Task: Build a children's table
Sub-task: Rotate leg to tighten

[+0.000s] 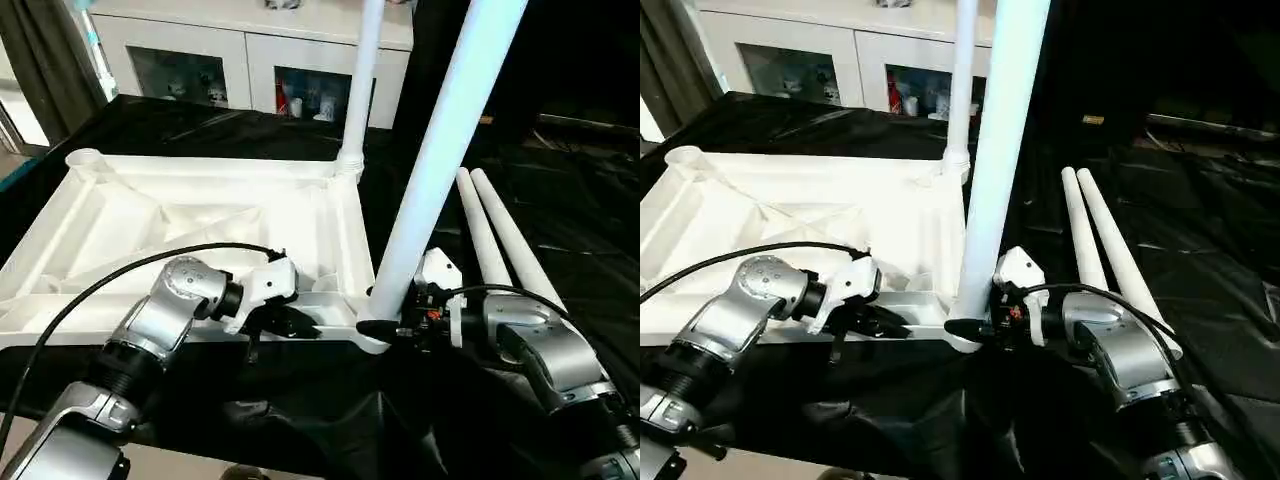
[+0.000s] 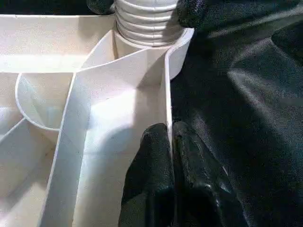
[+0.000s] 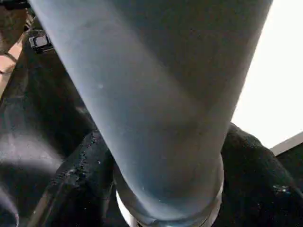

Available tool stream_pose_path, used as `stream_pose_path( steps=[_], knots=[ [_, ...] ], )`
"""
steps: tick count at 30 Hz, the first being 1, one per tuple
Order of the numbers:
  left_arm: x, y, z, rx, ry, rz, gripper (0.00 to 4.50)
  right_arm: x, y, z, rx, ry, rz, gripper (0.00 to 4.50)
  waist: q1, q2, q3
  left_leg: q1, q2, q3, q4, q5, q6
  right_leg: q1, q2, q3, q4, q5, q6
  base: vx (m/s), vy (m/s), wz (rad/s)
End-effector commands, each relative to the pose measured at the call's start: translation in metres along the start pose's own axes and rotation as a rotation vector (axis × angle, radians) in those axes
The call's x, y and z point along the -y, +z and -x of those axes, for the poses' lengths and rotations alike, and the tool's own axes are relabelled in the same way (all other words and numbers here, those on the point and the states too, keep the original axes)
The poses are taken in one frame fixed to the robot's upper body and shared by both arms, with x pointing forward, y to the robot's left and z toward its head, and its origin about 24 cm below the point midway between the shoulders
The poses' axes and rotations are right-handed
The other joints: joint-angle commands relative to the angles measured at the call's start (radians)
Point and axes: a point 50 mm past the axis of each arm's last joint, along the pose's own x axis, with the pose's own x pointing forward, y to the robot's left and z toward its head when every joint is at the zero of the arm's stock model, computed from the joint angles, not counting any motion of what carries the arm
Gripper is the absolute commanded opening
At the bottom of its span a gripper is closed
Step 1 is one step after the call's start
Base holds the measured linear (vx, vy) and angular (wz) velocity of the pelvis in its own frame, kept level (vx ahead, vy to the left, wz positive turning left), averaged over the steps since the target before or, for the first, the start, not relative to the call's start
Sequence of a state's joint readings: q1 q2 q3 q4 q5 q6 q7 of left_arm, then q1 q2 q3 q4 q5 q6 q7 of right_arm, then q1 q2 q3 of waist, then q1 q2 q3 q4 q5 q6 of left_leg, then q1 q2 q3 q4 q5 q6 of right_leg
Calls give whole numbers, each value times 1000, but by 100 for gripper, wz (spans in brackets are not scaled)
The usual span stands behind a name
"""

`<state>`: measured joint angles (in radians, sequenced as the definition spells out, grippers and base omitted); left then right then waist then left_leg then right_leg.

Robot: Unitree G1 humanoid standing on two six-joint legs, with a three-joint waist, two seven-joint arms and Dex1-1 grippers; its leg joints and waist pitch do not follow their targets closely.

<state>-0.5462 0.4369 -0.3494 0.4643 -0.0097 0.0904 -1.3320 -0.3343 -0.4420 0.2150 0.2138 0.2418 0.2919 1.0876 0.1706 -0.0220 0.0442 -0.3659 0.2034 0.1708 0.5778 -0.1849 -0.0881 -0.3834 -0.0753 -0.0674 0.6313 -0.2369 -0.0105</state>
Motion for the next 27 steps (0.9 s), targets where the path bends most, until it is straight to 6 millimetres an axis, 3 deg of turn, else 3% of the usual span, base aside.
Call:
stream_pose_path(
  steps=[1,6,8,10,11,12,14,16,19,24,26,27],
  knots=[
    [2,3,-7,15,-12,-16,0,-6,-1,-5,-8,30,-1,275,-1,-1,-60,10,32,-5,-57,-72,58,49,-72,47,-57,98,-214,0,0,0],
    [-11,0,-10,-33,133,28,0,6,-13,-13,-28,-144,-58,271,-4,-1,-57,12,30,-5,-60,-96,40,46,-72,47,-62,54,-211,0,0,0],
    [-16,0,-12,-36,184,53,0,12,-19,-17,-37,-236,-88,270,-8,-1,-51,15,30,-7,-69,-161,7,46,-77,48,-76,-77,-196,0,0,0],
    [-25,3,-19,-43,284,106,0,25,-28,-27,-33,-454,-197,270,-14,6,-44,23,31,-6,-76,-221,-17,37,-79,52,-88,-186,-179,0,0,0],
    [-26,3,-19,-44,290,110,0,26,-29,-28,-32,-468,-204,269,-19,3,-40,27,30,-10,-82,-276,-38,36,-83,51,-98,-297,-162,0,0,0],
    [-35,7,-29,-50,390,160,0,36,-33,-38,0,-651,-342,269,-25,2,-43,29,31,-15,-85,-299,-50,36,-88,52,-102,-358,-145,0,0,0],
    [-42,13,-40,-54,480,210,0,41,-36,-51,9,-781,-448,269,-34,5,-43,31,31,-16,-86,-301,-65,31,-88,53,-104,-361,-145,0,0,0],
    [-45,20,-52,-60,521,232,0,41,-34,-65,-4,-833,-462,269,-33,8,-46,31,31,-17,-85,-296,-65,31,-86,52,-106,-322,-144,0,0,0],
    [-43,32,-67,-51,518,213,0,38,-23,-85,-7,-825,-433,269,-32,8,-49,23,29,-15,-84,-263,-53,38,-82,52,-98,-238,-148,0,0,0],
    [-42,38,-73,-31,496,183,0,36,-10,-96,37,-782,-395,269,-32,13,-51,18,27,-13,-82,-236,-35,42,-77,52,-94,-165,-146,0,0,0],
    [-42,38,-73,-30,493,177,0,37,-9,-96,45,-785,-396,339,-32,17,-52,20,27,-13,-82,-243,-33,40,-78,52,-95,-170,-151,0,0,0],
    [-42,37,-72,-29,490,172,0,38,-7,-96,55,-781,-395,339,-33,17,-50,21,28,-13,-84,-259,-33,39,-77,52,-97,-191,-151,0,0,0]
  ],
)
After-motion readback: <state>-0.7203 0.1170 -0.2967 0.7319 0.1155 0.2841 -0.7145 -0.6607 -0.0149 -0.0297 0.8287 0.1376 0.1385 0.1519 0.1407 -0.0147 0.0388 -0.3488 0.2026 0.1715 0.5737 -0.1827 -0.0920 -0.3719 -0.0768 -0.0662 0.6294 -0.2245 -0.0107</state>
